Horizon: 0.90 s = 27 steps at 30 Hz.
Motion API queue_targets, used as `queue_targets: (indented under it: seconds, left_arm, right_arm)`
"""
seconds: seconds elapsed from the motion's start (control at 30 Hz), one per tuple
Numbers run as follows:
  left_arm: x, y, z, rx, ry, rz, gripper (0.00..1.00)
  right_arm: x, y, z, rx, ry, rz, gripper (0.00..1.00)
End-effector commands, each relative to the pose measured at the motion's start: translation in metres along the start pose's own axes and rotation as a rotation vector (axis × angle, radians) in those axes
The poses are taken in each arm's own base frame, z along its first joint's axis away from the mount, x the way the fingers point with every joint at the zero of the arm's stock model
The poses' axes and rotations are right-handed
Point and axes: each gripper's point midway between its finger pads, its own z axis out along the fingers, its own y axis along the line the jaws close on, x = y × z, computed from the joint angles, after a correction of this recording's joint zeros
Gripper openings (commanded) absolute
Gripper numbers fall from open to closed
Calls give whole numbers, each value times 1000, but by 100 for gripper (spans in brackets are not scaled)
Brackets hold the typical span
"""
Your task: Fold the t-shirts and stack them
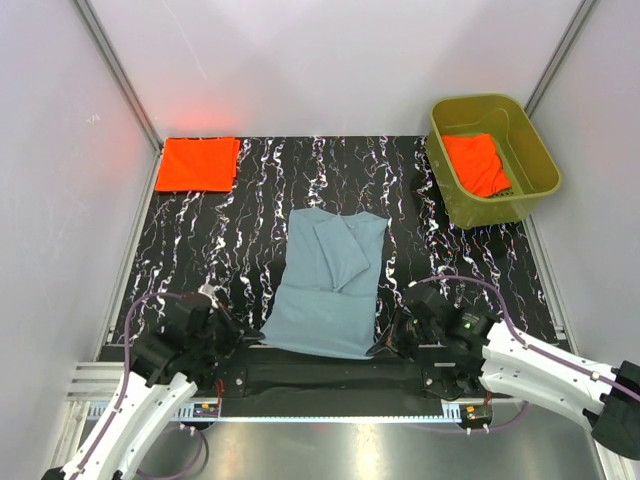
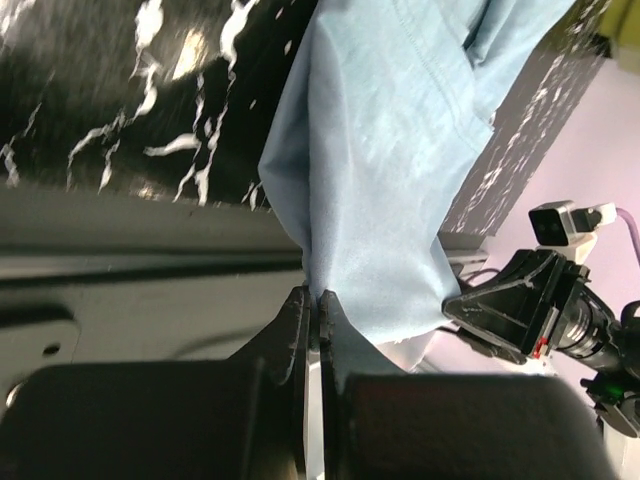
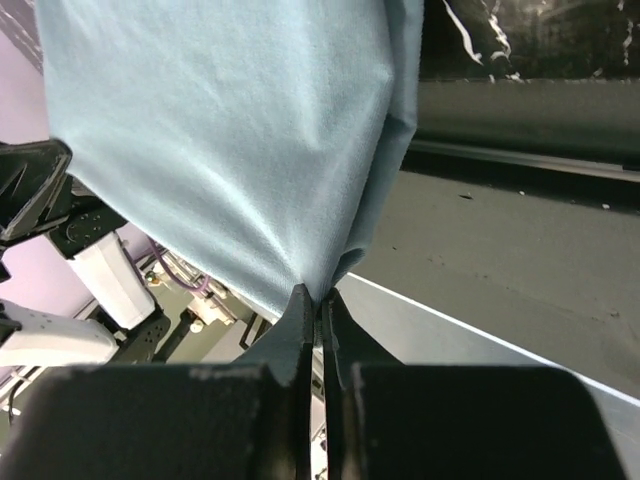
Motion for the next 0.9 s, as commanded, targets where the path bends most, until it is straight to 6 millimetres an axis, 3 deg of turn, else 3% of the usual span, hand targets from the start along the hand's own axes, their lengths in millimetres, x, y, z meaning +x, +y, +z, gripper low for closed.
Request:
queue_targets:
  seconds: [0.0,0.13,0.17,0.3,0.33,0.37,0.4,0.43,0.47,0.5,0.53,0.57,0.63,0.67,0.7,0.73,0.77,0.83,0.87]
  left_arm:
    - [0,-1,-14,-24,-11,19,0]
    - [-14,-21,-21,-67,-46,79,0]
    - [-21,-41,-30,-42,-71,114,0]
    - [-65,-92,-34,-86,-200,276,0]
    - [-80,-107,-24,-96,-219,291,0]
    - [-90,-132,-25,-57,-242,314,0]
    - [-94,-145,-18,-37,-221,351,0]
    - [-108,-150,2,-74,-202,342,0]
    - [-115,-173,2,-38,-195,361,0]
    - [-126,-181,8,-38,-199,385,0]
    - [-136,-184,28,-71,-169,384,0]
    - [-147,-208,25,-33,-183,404,0]
    - [-171,-216,45,-59,-183,408,0]
    - [-180,-240,42,-7,-193,425,0]
    - [-195,-237,60,-38,-174,416,0]
    - [-203,-243,65,-32,-171,421,0]
    - [-211,-261,64,8,-171,431,0]
    - [-226,-261,83,-8,-147,417,0]
    - [-231,-270,85,14,-143,420,0]
  right_arm:
    - [2,-13,-5,89,-12,23,0]
    - [-10,3,-11,113,-70,-53,0]
    - [-13,20,-17,91,-84,-74,0]
    - [-47,43,-30,103,-139,-144,0]
    - [-55,47,-29,108,-122,-127,0]
    - [-81,59,-39,77,-172,-82,0]
    - [-93,63,-42,74,-174,-114,0]
    - [-106,78,-42,68,-156,-113,0]
    - [-126,83,-47,58,-181,-82,0]
    - [-136,90,-48,50,-181,-98,0]
    - [-148,92,-41,63,-148,-74,0]
    - [-161,110,-46,34,-156,-86,0]
    - [-185,110,-39,36,-121,-52,0]
    - [-196,122,-43,15,-137,-68,0]
    - [-209,119,-42,20,-134,-49,0]
    - [-215,121,-44,13,-134,-42,0]
    - [-226,129,-48,-4,-147,-46,0]
    - [-244,122,-48,10,-139,-18,0]
    - [-252,129,-53,-3,-151,-25,0]
